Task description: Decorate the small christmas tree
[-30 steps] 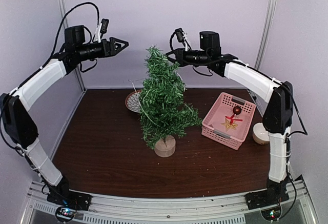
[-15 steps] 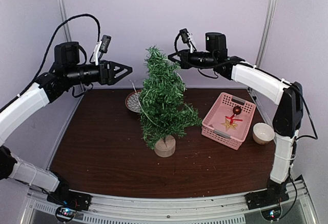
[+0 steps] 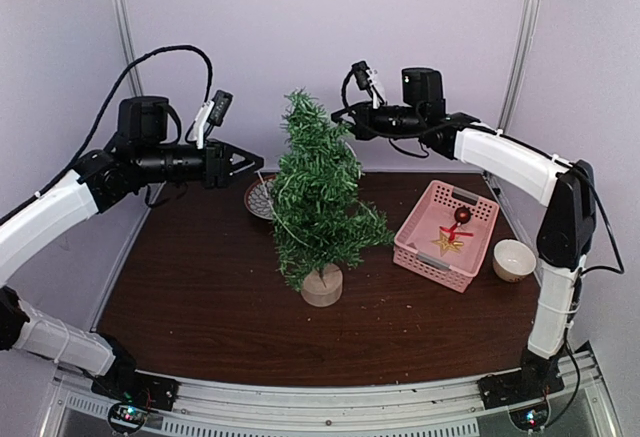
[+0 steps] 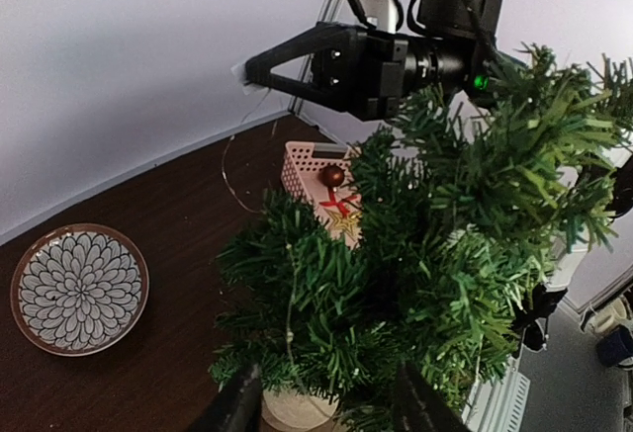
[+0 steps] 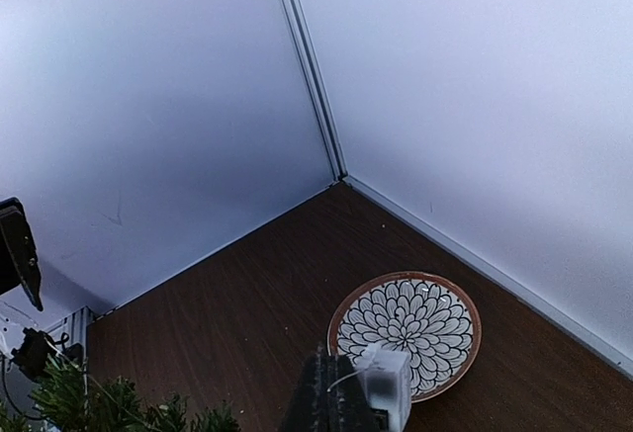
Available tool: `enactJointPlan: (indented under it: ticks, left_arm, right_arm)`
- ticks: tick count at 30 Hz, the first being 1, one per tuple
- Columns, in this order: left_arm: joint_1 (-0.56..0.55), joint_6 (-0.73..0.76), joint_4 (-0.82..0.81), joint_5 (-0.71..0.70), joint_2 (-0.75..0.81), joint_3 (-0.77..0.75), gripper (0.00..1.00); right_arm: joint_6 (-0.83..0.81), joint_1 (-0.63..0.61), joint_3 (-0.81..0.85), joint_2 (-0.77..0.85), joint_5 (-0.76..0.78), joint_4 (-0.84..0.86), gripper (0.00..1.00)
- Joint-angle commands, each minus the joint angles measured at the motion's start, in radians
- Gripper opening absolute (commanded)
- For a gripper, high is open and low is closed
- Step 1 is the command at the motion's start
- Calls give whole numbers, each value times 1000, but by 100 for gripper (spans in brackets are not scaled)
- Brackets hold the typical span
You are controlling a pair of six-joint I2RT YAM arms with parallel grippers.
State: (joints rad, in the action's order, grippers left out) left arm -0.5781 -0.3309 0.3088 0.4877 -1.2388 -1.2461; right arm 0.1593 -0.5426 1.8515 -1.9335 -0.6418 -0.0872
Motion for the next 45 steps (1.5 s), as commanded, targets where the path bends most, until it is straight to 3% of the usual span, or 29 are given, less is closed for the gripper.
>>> enactJointPlan:
  ticks: [1,4,17,35,41,45]
  left_arm:
    - [-3,1,-32,-50,3,26,39]
    - [-3,-3,-32,-76,4,26,25]
    - [-3,-26,-22,-142,-97,-31,0]
    - [-3,-74,-28,-150,-156,-38,3]
    - [-5,-58,-18,-133,-158,-38,19]
    - [-5,-53,-15,-134,-161,-42,23]
  right_arm:
    - [-44,3,-25,73,54,-6,0]
    - [-62,8,-31,95,83,-9,0]
    - [-86,26,-70,138,135,-11,0]
    - [-146,33,-336,336,286,15,0]
    - [-145,27,-439,432,247,17,0]
    - [-145,-10,-488,495,210,-10,0]
